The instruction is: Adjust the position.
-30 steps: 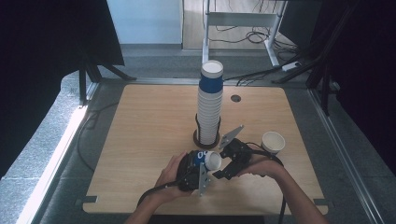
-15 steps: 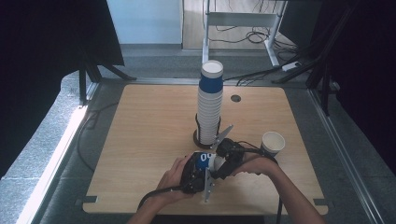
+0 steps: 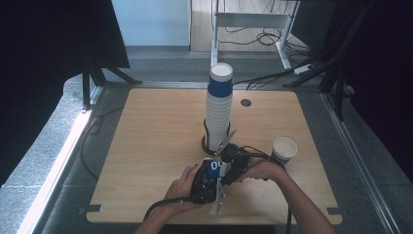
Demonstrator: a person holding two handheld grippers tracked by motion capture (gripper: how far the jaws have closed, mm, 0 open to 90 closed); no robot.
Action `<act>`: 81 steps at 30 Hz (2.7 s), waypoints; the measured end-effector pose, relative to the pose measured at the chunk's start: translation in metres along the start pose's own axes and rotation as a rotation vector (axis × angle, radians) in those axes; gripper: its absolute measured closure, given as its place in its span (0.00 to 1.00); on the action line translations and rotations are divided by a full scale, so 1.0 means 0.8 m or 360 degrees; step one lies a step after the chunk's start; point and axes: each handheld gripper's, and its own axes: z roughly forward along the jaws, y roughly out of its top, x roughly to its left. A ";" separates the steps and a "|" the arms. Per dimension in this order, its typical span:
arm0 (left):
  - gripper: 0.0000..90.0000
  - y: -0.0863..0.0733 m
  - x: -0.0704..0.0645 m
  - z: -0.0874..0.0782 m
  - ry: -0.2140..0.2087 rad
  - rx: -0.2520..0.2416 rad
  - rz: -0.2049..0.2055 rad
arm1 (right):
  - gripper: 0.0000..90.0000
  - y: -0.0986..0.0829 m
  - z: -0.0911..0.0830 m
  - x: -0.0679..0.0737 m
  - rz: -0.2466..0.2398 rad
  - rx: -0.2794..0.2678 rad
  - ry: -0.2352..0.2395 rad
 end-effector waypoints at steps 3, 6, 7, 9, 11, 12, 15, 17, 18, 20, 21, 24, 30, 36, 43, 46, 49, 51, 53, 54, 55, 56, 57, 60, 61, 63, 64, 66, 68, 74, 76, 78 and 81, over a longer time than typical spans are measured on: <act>0.22 -0.001 0.001 0.001 -0.0009 0.0003 -0.0005 | 0.29 -0.001 0.000 -0.002 0.0013 0.0005 -0.0016; 0.21 0.000 0.001 0.002 -0.0010 0.0010 -0.0010 | 0.30 -0.002 -0.001 -0.003 0.0011 0.0006 -0.0030; 0.20 0.000 0.001 0.002 -0.0010 0.0010 -0.0013 | 0.31 -0.002 -0.002 -0.003 0.0010 0.0004 -0.0033; 0.20 -0.001 0.000 0.002 -0.0014 0.0010 -0.0024 | 0.31 -0.003 -0.002 -0.004 0.0009 -0.0002 -0.0032; 0.19 0.000 0.000 0.002 -0.0013 0.0008 -0.0033 | 0.31 -0.003 -0.002 -0.004 0.0011 -0.0012 -0.0028; 0.19 0.000 0.001 0.002 -0.0011 0.0004 -0.0028 | 0.31 -0.004 -0.002 -0.004 0.0006 -0.0021 -0.0029; 0.15 0.000 0.001 0.002 -0.0022 -0.0004 -0.0035 | 0.31 -0.006 -0.003 -0.005 -0.0004 -0.0042 -0.0023; 0.11 -0.001 0.003 0.002 -0.0035 -0.0013 -0.0044 | 0.32 -0.007 -0.006 -0.005 -0.0007 -0.0064 -0.0019; 0.10 -0.001 0.004 0.002 -0.0042 -0.0018 -0.0058 | 0.32 -0.008 -0.007 -0.005 -0.0006 -0.0075 -0.0021; 0.07 -0.003 0.007 0.001 -0.0064 -0.0033 -0.0090 | 0.32 -0.011 -0.010 -0.005 -0.0016 -0.0105 -0.0021; 0.06 -0.004 0.008 0.000 -0.0071 -0.0041 -0.0098 | 0.32 -0.013 -0.011 -0.005 -0.0014 -0.0119 -0.0016; 0.06 -0.006 0.016 -0.005 -0.0115 -0.0086 -0.0135 | 0.32 -0.018 -0.016 -0.006 -0.0010 -0.0183 -0.0008; 0.05 -0.010 0.022 -0.010 -0.0168 -0.0161 -0.0200 | 0.32 -0.026 -0.028 -0.005 -0.0002 -0.0294 0.0009; 0.05 -0.014 0.020 -0.007 -0.0186 -0.0146 -0.0213 | 0.32 -0.032 -0.038 -0.008 0.0015 -0.0345 -0.0006; 0.08 -0.012 0.022 -0.007 -0.0172 -0.0190 -0.0270 | 0.33 -0.035 -0.038 -0.010 0.0010 -0.0378 -0.0008; 0.09 -0.010 0.021 -0.006 -0.0158 -0.0193 -0.0272 | 0.33 -0.033 -0.035 -0.009 0.0010 -0.0373 0.0006; 0.09 -0.010 0.020 -0.004 -0.0153 -0.0179 -0.0264 | 0.33 -0.029 -0.031 -0.007 -0.0003 -0.0359 0.0001; 0.09 -0.009 0.020 -0.003 -0.0147 -0.0180 -0.0289 | 0.33 -0.027 -0.030 -0.006 -0.0009 -0.0355 0.0011; 0.10 -0.009 0.022 -0.002 -0.0141 -0.0177 -0.0302 | 0.33 -0.026 -0.028 -0.004 -0.0021 -0.0362 0.0014; 0.10 -0.008 0.022 -0.002 -0.0139 -0.0182 -0.0312 | 0.33 -0.025 -0.028 -0.004 -0.0023 -0.0361 0.0017; 0.10 -0.008 0.023 -0.002 -0.0141 -0.0175 -0.0320 | 0.33 -0.025 -0.027 -0.003 -0.0026 -0.0358 0.0011; 0.12 -0.008 0.023 -0.002 -0.0136 -0.0178 -0.0322 | 0.33 -0.025 -0.026 -0.003 -0.0032 -0.0365 0.0005; 0.15 -0.008 0.023 -0.002 -0.0123 -0.0188 -0.0325 | 0.33 -0.025 -0.026 -0.002 -0.0032 -0.0364 0.0008; 0.19 -0.007 0.022 -0.002 -0.0120 -0.0180 -0.0313 | 0.32 -0.025 -0.023 -0.002 -0.0037 -0.0356 0.0009; 0.19 -0.007 0.021 -0.002 -0.0120 -0.0177 -0.0304 | 0.32 -0.025 -0.023 -0.002 -0.0037 -0.0350 0.0007; 0.20 -0.007 0.020 -0.002 -0.0125 -0.0187 -0.0299 | 0.32 -0.025 -0.022 -0.003 -0.0041 -0.0342 0.0011; 0.21 -0.007 0.019 -0.002 -0.0125 -0.0183 -0.0279 | 0.31 -0.026 -0.021 -0.003 -0.0040 -0.0333 0.0014; 0.22 -0.005 0.019 -0.004 -0.0110 -0.0155 -0.0210 | 0.31 -0.025 -0.021 -0.003 -0.0045 -0.0309 0.0020; 0.22 -0.004 0.016 -0.004 -0.0089 -0.0151 -0.0163 | 0.26 -0.023 -0.022 -0.002 -0.0052 -0.0254 0.0014; 0.22 0.000 0.008 -0.004 -0.0062 -0.0124 -0.0056 | 0.22 -0.010 -0.031 -0.001 -0.0086 -0.0072 0.0021; 0.22 0.002 0.007 -0.006 -0.0050 -0.0106 -0.0010 | 0.23 -0.005 -0.028 0.000 -0.0076 0.0029 0.0030; 0.22 0.003 0.006 -0.007 -0.0029 -0.0108 0.0019 | 0.24 0.000 -0.022 0.001 -0.0085 0.0103 0.0033; 0.22 0.004 0.005 -0.008 -0.0016 -0.0097 0.0043 | 0.29 0.007 -0.014 0.001 -0.0099 0.0164 0.0047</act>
